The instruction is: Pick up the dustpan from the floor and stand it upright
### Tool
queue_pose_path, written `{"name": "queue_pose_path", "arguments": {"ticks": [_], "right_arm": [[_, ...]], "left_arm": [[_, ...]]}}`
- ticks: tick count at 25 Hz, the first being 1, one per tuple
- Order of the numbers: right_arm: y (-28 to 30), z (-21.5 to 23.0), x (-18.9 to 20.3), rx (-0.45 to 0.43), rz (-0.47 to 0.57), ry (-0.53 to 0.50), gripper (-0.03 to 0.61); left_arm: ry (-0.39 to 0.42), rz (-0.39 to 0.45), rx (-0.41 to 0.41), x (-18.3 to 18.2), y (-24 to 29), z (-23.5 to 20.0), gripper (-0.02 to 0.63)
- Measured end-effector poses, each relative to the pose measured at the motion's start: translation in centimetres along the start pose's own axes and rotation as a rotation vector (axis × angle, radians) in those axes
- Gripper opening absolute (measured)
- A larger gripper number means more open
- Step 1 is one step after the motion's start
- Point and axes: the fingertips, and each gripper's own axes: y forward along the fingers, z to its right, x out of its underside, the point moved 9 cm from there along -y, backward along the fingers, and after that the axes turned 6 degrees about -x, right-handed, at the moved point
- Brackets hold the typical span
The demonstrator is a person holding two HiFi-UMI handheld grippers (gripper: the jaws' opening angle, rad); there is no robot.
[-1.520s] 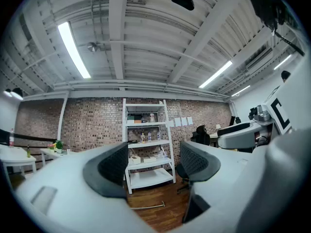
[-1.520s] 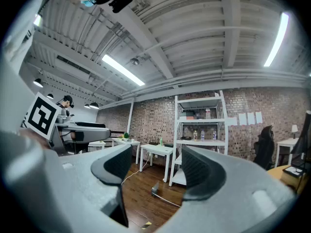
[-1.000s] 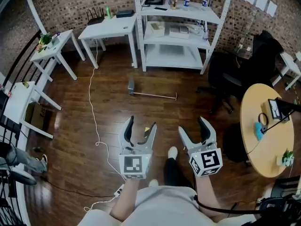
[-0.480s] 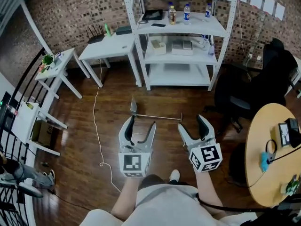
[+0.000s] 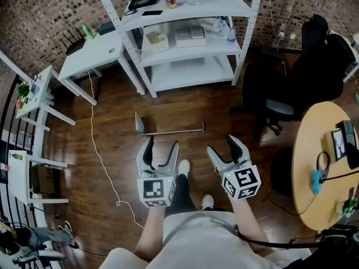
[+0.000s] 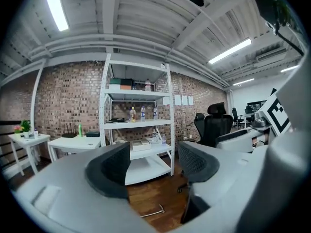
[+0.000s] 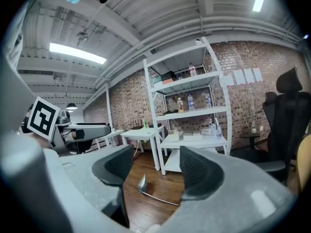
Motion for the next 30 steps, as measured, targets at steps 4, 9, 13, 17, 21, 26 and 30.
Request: {"name": "queue_pose_path", "arguments": {"ticks": [4,9,13,17,21,26,30], "right_arm": [[6.3,3.7,-0.8,0.062,-0.071,0.005,0.282],[14.6,6.6,-0.4,0.134,-0.159,-0.006,0.282],[20.1,9.9,1.9,0.139,-0.218,-0.029,0.282],[22.9,14.1,7.1,0.146,-0.335,0.027,0.282],[26.1,18.5,14.0,0.104,-0.418,0.114,0.282],[28.7,25.7,23.0,0.109,-0.473,0.198,0.282],[30.7,29.8,30.3,0.072,-0.521,0.2,0.282]], "left_arm": [[0.028,-0.053,0.065,1.2,8.5,-2.7,0.33],[-0.001,-0.177,0.161,5.2,17.8,-6.5,0.327],[-0.001,-0.292,0.246,10.3,25.0,-6.8,0.311],[0.009,-0.445,0.32,17.3,30.6,-4.2,0.305],[-0.014,-0.594,0.366,25.3,35.2,-1.2,0.305],[-0.005,-0.73,0.325,37.9,41.1,3.0,0.302],[-0.042,-0.842,0.297,49.2,44.3,5.9,0.301]]}}
